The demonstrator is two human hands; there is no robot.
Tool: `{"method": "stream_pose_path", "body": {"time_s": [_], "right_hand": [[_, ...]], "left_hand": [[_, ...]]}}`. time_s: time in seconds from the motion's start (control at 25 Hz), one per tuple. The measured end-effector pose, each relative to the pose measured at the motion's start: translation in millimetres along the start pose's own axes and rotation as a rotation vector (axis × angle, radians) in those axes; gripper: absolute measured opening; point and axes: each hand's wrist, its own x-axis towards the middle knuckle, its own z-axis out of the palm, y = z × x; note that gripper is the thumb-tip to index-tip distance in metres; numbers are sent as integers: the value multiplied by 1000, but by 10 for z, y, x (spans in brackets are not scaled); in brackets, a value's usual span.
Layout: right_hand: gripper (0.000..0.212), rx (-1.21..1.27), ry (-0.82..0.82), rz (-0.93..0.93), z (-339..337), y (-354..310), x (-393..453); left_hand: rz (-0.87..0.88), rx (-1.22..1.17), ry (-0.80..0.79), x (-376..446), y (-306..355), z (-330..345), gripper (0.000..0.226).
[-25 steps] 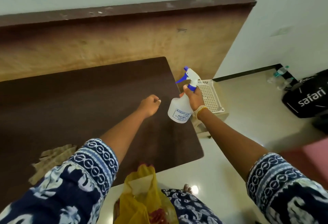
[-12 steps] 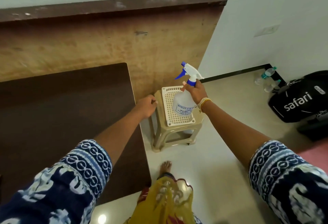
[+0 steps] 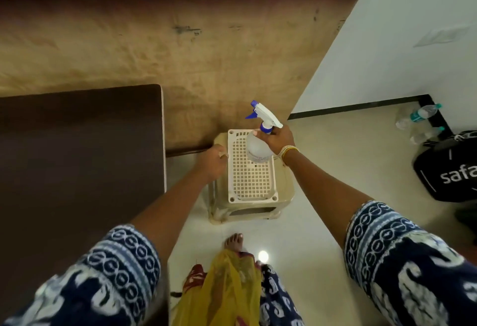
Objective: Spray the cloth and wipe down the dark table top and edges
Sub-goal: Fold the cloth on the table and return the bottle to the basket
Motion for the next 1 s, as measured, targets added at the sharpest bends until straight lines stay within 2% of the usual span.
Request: {"method": "stream_pose_path", "body": {"time_s": [0.2,0.36,0.6,0.72,0.88,1.0], "right_hand": [[50,-74,-101,11,248,453,624],[50,-78,-98,-8,383,724,914],[54,-146,-94,-34,451,1022,1028],[65,-191,-135,-18,448,1038,976],[83,-487,-270,94,257,831,692],[65,-571,-344,106,15,459,206]], "left_hand": [[-25,-13,54,360,-261,359,28],[-7,72,77,538,-493,486,30],[18,75,132,657,-678,619,29],[21,115,134,604,-638,654,31],[29,170,97,320,-422,581,34],[26,163,68,-113,-118,413,32]]}}
